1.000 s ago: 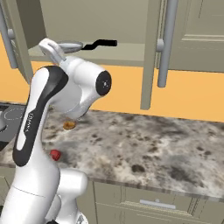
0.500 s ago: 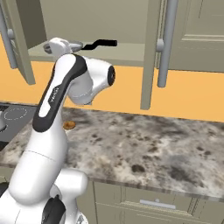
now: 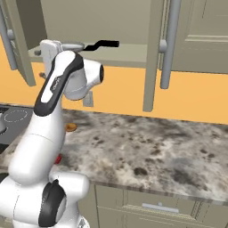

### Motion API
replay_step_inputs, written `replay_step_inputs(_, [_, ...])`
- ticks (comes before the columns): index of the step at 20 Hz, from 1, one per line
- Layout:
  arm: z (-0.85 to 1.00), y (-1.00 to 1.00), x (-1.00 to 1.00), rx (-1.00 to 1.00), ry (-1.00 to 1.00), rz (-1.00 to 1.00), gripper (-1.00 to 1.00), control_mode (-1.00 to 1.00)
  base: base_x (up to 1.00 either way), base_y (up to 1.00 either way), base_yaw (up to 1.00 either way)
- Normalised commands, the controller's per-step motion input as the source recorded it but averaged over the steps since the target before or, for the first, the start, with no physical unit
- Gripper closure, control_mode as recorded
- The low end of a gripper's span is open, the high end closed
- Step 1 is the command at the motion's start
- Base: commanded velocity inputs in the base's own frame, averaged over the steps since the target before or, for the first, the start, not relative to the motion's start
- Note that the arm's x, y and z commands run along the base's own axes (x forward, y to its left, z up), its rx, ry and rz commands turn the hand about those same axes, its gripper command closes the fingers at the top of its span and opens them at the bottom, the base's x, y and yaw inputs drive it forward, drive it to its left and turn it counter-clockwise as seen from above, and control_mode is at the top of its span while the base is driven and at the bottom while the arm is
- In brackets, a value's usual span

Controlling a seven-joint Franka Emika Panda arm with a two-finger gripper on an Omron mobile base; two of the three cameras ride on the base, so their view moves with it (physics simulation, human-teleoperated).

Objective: Pick the pan from the cabinet and place it on the stove. Then turn on the stove burner for the pan.

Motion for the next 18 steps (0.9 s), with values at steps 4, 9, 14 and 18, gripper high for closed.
replay_step_inputs(4, [-0.05,0.8,-0.07,0.01,0.12,0.18,-1.0,-1.0,0.0,0.0,0.0])
replay_step_inputs(9, [-0.03,0.81,-0.22,0.0,0.11,0.19,-1.0,-1.0,0.0,0.0,0.0])
replay_step_inputs(14, [-0.04,0.79,-0.2,0.0,0.12,0.19,-1.0,-1.0,0.0,0.0,0.0])
replay_step_inputs(18, [-0.06,0.74,-0.18,0.0,0.11,0.18,-1.0,-1.0,0.0,0.0,0.0])
